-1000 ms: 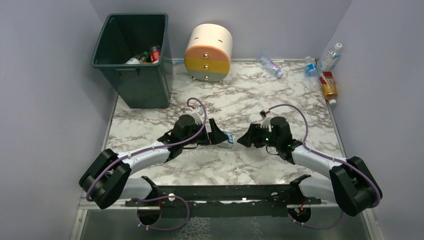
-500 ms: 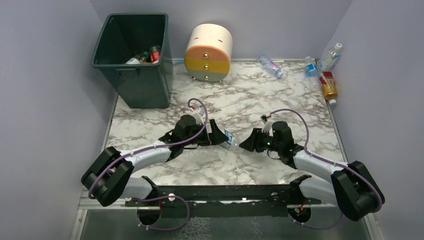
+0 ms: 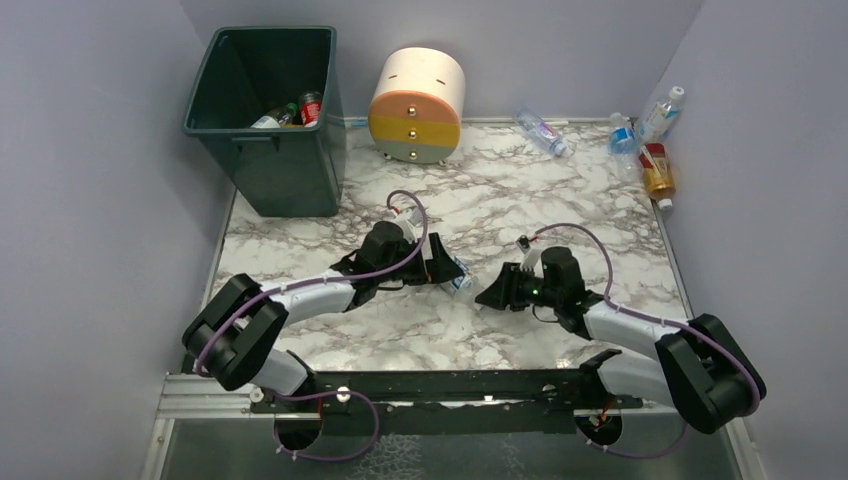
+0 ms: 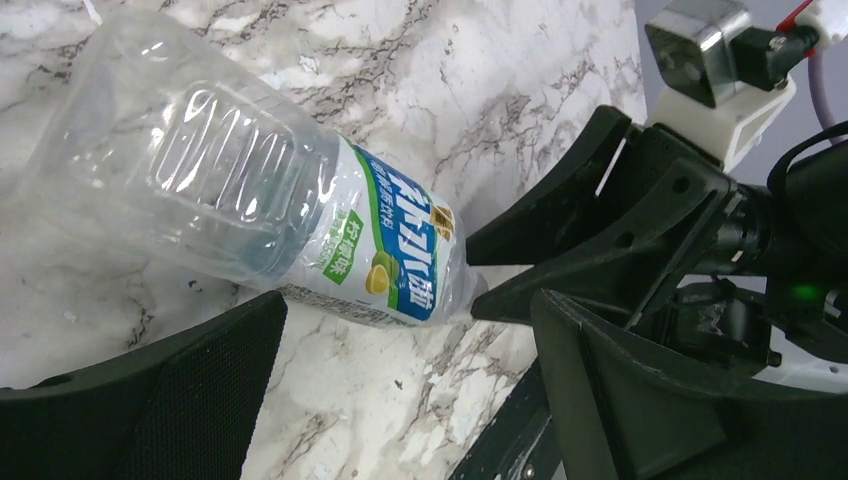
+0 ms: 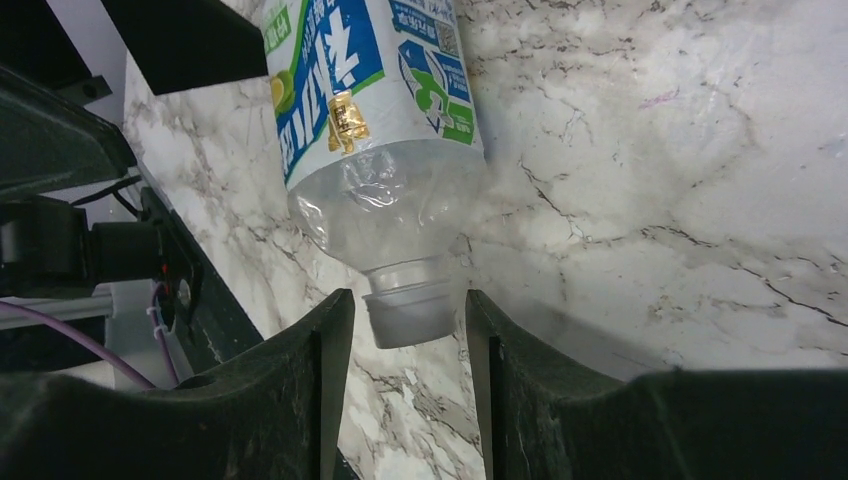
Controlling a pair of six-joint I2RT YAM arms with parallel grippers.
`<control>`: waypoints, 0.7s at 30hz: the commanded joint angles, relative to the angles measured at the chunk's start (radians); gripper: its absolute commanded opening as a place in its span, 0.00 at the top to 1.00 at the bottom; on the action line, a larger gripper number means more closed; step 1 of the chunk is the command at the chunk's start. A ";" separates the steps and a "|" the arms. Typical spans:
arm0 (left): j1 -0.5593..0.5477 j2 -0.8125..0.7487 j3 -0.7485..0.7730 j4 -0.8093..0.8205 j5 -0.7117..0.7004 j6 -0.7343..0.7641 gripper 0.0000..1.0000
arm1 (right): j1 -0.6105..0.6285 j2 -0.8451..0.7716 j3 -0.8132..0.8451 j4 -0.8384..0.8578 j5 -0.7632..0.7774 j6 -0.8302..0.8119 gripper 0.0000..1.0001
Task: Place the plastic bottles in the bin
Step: Adjust the plastic bottle at the center of the board.
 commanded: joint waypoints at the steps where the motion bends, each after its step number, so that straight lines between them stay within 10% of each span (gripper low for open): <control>1: 0.006 0.060 0.063 0.024 -0.013 0.031 0.01 | 0.021 0.056 0.035 0.072 -0.049 0.007 0.52; 21: 0.006 0.180 0.144 0.033 -0.013 0.048 0.01 | 0.096 0.009 0.063 -0.031 0.008 -0.020 0.45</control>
